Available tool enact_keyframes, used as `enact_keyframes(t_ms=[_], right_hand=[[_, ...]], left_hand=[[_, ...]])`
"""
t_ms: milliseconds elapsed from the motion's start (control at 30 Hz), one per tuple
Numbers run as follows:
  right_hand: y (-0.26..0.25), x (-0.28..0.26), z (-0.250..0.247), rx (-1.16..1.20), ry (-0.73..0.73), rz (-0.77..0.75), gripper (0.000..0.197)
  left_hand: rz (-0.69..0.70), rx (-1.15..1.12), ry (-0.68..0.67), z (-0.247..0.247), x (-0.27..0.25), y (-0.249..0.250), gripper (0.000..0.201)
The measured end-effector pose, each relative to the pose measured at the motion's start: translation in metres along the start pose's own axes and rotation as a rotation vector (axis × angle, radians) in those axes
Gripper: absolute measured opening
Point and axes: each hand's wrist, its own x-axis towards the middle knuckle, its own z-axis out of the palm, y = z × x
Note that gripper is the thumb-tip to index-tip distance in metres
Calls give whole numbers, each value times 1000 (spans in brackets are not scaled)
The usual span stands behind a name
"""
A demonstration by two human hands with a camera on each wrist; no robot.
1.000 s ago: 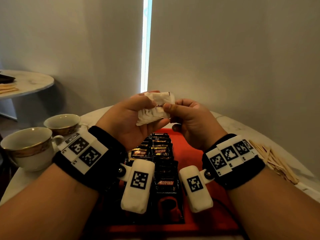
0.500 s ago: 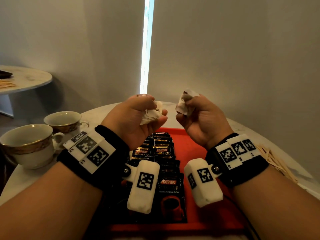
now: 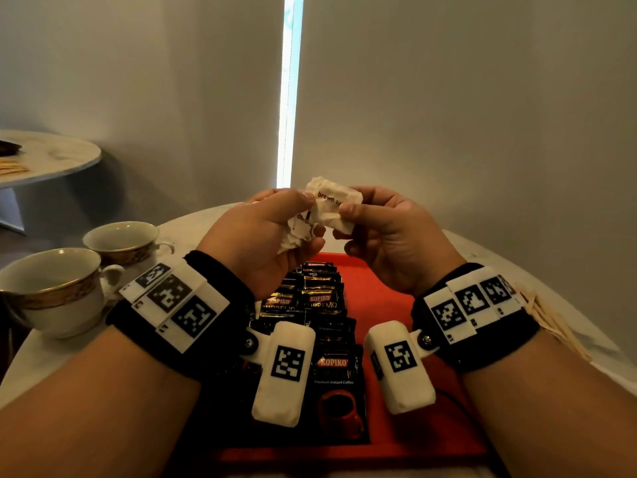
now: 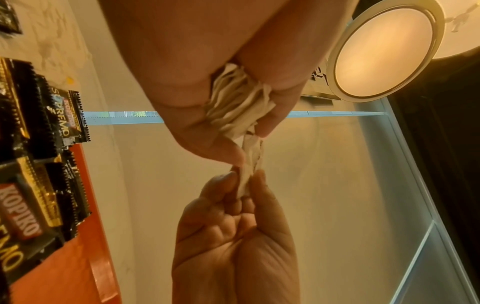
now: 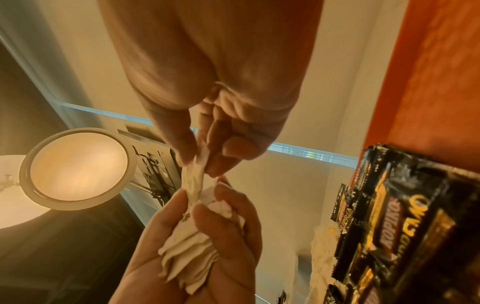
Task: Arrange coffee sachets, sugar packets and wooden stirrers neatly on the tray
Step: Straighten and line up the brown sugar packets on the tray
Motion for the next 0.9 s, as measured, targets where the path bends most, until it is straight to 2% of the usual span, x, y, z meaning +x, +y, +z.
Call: enact_keyframes(t_ms=[200, 300, 367, 467, 633, 800, 900], right_hand=[[2, 5, -3, -26, 72, 10, 10], [3, 17, -24, 38, 211, 14, 14], [9, 26, -43, 52, 333, 63, 16], [32, 34, -64, 12, 434, 233, 22], [60, 32, -78, -72, 381, 436, 28], [61, 27, -75, -91, 279, 520, 34], [62, 25, -72, -89, 278, 501, 35]], left_hand=[[-26, -52, 13, -4, 3, -2, 35], [-12, -152, 45, -8, 5, 2, 29], [2, -183, 35, -10, 5, 5, 26], [15, -208, 20, -11, 2, 9, 21], [30, -210, 25, -7, -2, 10, 10], [40, -218, 18, -3, -4, 8, 5], [37, -231, 6, -2, -4, 6, 5]])
